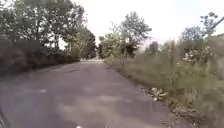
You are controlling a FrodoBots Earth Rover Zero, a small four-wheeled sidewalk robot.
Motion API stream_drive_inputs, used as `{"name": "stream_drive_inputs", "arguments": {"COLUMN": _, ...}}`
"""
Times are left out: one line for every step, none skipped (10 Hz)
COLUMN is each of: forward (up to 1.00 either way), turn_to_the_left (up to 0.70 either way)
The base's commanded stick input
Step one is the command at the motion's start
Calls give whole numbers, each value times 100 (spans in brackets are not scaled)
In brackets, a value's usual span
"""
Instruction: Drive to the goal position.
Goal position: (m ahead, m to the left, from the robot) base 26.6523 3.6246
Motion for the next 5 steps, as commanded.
{"name": "stream_drive_inputs", "arguments": {"forward": 100, "turn_to_the_left": -1}}
{"name": "stream_drive_inputs", "arguments": {"forward": 100, "turn_to_the_left": -1}}
{"name": "stream_drive_inputs", "arguments": {"forward": 100, "turn_to_the_left": -1}}
{"name": "stream_drive_inputs", "arguments": {"forward": 100, "turn_to_the_left": -1}}
{"name": "stream_drive_inputs", "arguments": {"forward": 100, "turn_to_the_left": -1}}
